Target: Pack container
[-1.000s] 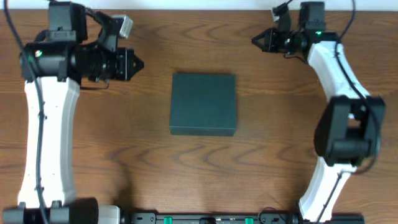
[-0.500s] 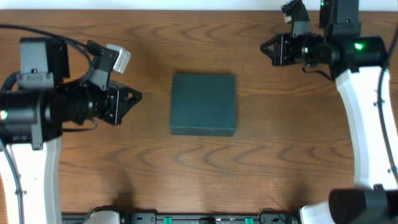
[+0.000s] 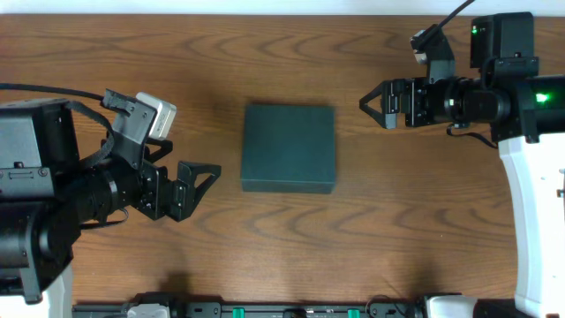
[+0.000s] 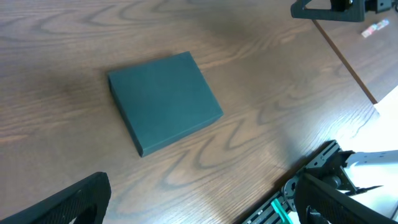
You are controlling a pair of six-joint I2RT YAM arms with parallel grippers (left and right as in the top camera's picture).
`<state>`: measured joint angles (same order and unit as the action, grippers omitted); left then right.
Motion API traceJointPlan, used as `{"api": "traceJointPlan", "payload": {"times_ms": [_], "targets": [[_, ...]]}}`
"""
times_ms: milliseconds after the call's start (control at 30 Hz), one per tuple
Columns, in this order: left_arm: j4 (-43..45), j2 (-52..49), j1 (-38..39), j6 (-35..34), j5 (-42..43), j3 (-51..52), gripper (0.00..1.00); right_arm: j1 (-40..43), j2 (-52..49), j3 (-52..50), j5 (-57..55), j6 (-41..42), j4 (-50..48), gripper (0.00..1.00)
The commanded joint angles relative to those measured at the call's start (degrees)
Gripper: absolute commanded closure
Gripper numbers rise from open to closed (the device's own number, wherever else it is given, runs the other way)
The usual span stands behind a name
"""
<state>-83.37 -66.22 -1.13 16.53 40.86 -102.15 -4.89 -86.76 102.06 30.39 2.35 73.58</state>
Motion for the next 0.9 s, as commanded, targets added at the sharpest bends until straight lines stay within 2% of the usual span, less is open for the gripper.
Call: {"api": "traceJointPlan", "payload": {"times_ms": [0,200,533,867], "targets": [[0.0,-0.2,-0.3,-0.2,-3.9,-0.9,0.05,-0.4,0.2,0.6,-0.3,-0.3,0.2,0.01],[0.0,-0.3,-0.3,-0.2,-11.9,-0.9,0.05,-0.4,0.2,0.6,-0.3,-0.3,0.2,0.01],[0.0,0.2,0.5,-0.2,-14.1,-0.9,0.05,-0.4,0.2,0.6,-0.3,-0.3,0.2,0.01],[0.0,12.6,0.4,-0.9,-28.9,0.0,0.05,-0.4,0.2,0.6,-0.3,-0.3,0.2,0.01]]}}
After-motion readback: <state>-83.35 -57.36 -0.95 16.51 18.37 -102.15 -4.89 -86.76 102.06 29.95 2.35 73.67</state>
